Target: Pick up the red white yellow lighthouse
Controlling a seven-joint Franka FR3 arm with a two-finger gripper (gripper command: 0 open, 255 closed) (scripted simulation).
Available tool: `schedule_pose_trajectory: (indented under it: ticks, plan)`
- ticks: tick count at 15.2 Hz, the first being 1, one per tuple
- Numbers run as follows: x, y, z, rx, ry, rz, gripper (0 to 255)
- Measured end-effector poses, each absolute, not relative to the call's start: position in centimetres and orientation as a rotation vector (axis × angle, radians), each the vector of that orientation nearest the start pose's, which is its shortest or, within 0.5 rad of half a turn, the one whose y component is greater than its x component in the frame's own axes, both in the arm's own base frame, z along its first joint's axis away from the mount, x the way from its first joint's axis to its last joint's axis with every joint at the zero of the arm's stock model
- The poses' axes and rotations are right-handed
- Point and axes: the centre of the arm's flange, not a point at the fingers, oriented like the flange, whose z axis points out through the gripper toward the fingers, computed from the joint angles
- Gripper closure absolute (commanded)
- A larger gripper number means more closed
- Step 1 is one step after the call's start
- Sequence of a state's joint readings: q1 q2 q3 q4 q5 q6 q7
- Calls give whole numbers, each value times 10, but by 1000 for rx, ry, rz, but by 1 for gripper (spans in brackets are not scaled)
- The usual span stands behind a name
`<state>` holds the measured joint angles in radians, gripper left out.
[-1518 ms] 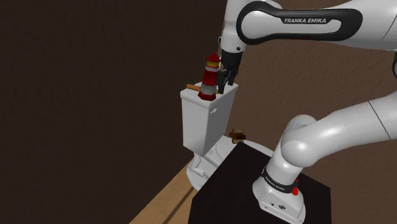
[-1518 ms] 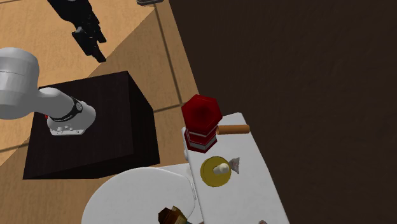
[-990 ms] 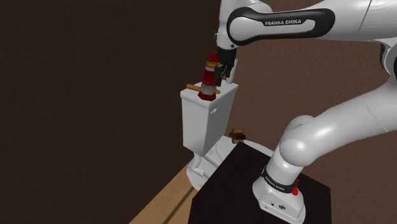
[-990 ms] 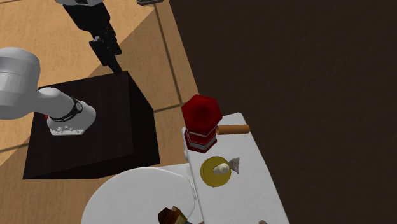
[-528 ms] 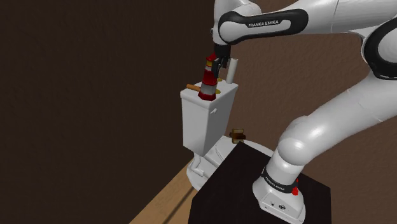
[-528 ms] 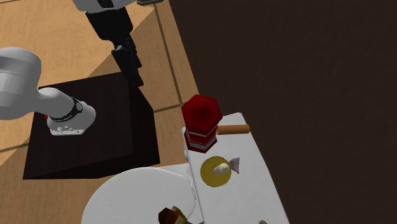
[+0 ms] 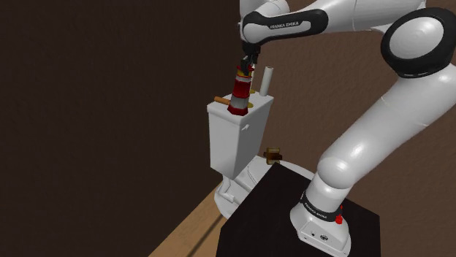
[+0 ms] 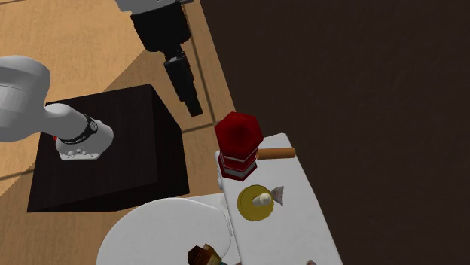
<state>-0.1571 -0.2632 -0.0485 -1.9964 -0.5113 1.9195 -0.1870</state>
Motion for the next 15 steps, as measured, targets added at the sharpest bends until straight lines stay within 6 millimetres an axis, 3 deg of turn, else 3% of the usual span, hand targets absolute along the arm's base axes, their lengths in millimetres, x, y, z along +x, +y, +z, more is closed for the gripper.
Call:
schedule_pose_trajectory:
  ticks: [6,14,15]
  plan:
    - [526,-177,618,2518,168,141,0]
    - [535,-182,588,2501,171,145,0]
    - [535,-182,585,2501,171,145,255]
